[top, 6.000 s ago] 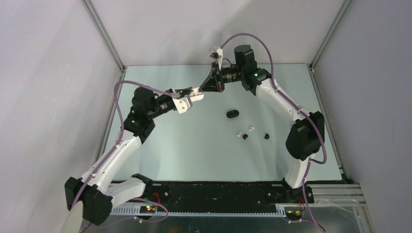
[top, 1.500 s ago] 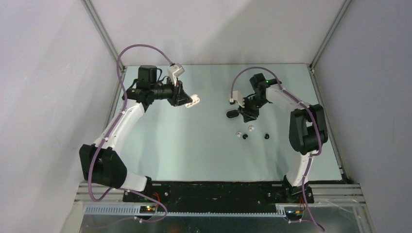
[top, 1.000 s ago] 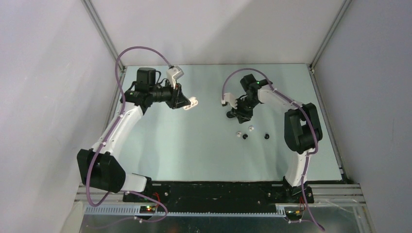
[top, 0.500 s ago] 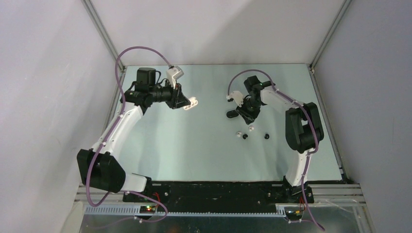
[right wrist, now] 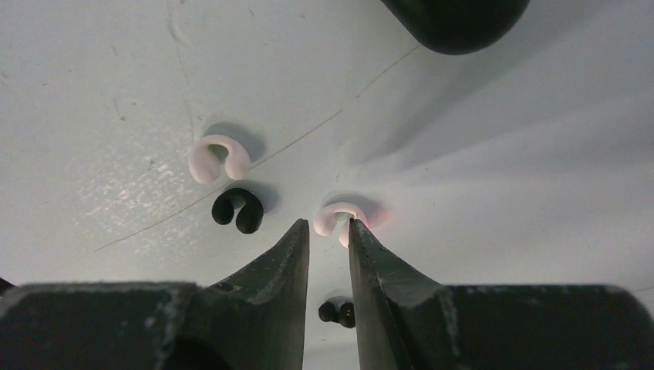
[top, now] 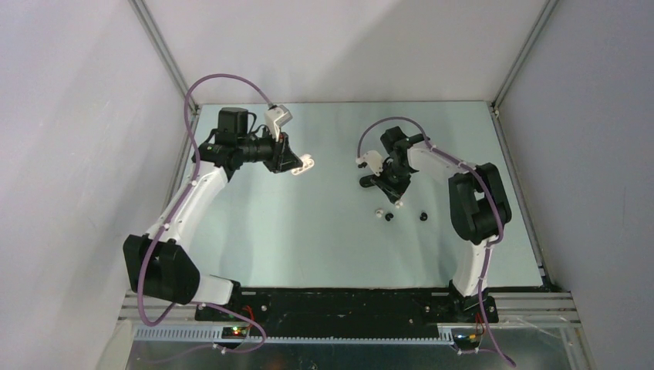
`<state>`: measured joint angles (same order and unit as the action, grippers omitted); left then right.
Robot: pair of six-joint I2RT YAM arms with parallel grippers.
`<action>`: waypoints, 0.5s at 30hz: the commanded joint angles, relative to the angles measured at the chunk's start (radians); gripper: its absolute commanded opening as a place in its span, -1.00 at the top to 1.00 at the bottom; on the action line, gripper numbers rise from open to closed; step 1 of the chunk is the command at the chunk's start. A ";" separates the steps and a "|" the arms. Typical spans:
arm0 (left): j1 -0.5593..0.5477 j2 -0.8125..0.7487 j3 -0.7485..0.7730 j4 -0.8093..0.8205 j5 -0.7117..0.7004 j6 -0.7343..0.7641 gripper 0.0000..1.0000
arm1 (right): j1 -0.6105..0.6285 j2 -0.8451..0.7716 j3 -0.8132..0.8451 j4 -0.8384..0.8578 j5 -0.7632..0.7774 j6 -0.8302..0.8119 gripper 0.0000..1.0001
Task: Insert the wireless bluetooth earbuds into the charging case
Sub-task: Adjust the earbud at the center of the board.
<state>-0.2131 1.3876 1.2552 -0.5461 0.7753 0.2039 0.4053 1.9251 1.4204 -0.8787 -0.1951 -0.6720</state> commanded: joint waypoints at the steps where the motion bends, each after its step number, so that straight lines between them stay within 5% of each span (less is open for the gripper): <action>1: -0.002 -0.005 0.019 0.007 -0.002 0.018 1.00 | -0.003 0.023 0.002 0.016 0.055 0.025 0.41; 15: -0.001 0.000 0.017 0.007 -0.001 0.011 1.00 | 0.019 0.081 0.003 0.001 0.080 0.028 0.38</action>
<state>-0.2131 1.3891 1.2552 -0.5461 0.7692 0.2035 0.4152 1.9827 1.4204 -0.8619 -0.1360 -0.6540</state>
